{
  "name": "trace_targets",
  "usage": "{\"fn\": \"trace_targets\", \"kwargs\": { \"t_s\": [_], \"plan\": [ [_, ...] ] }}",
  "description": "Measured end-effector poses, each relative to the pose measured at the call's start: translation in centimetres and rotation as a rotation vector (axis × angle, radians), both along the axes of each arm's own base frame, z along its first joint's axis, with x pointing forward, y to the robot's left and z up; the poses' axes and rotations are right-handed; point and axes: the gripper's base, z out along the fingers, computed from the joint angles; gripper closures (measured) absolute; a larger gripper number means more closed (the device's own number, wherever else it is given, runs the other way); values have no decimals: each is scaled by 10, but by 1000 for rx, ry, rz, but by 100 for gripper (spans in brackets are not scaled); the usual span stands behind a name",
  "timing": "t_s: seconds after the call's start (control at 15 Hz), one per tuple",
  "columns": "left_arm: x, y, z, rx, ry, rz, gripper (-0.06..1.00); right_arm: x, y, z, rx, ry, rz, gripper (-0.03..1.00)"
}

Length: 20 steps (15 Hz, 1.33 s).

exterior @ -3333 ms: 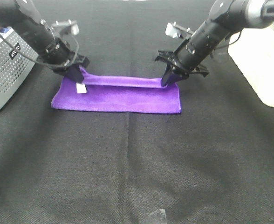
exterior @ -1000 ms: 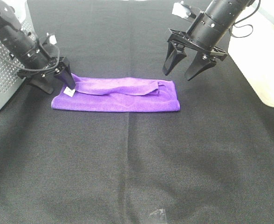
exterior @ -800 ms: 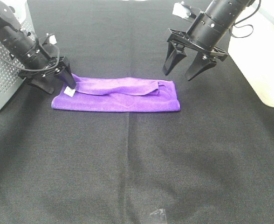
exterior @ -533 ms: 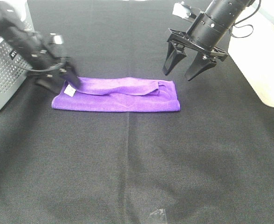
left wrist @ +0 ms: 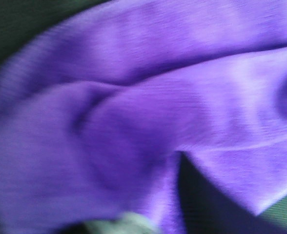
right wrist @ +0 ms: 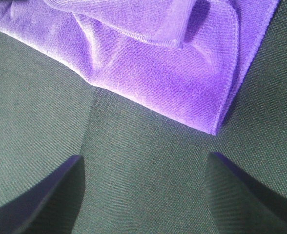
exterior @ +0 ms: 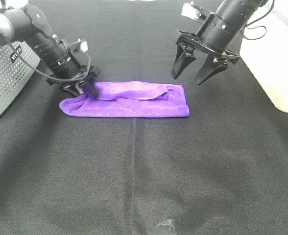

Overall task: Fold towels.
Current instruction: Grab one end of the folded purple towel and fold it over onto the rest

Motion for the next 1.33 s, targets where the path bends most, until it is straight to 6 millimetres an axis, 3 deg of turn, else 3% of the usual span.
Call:
{"fn": "trace_targets", "kwargs": {
  "t_s": [0.07, 0.13, 0.33, 0.47, 0.6, 0.8, 0.87, 1.0, 1.07, 1.27, 1.33],
  "plan": [
    [0, 1, 0, 12, -2, -4, 84, 0, 0, 0, 0, 0, 0, 30],
    [0, 2, -1, 28, -4, -10, 90, 0, 0, 0, 0, 0, -1, 30],
    [-1, 1, 9, 114, -41, -50, 90, 0, 0, 0, -6, 0, 0, 30],
    [-3, 15, 20, 179, -44, -61, 90, 0, -2, 0, -28, -7, 6, 30],
    [-1, 32, 43, 205, -84, -39, 90, -1, -5, 6, -48, -28, 11, 30],
    [-2, 31, 70, 194, -141, -51, 90, -4, -10, 24, -97, -81, 22, 30],
    [-6, 8, 78, 153, -162, -100, 90, -8, -15, 42, -135, -130, 24, 30],
    [-14, -27, 73, 137, -159, -171, 90, -13, -17, 58, -134, -165, 22, 30],
    [-14, -27, 73, 137, -159, -171, 90, -13, -17, 58, -134, -165, 22, 30],
    [-21, -74, 62, 123, -154, -231, 90, -21, -19, 83, -121, -216, 6, 30],
    [-21, -78, 62, 118, -160, -222, 90, -23, -19, 88, -119, -225, 2, 30]
  ]
}}
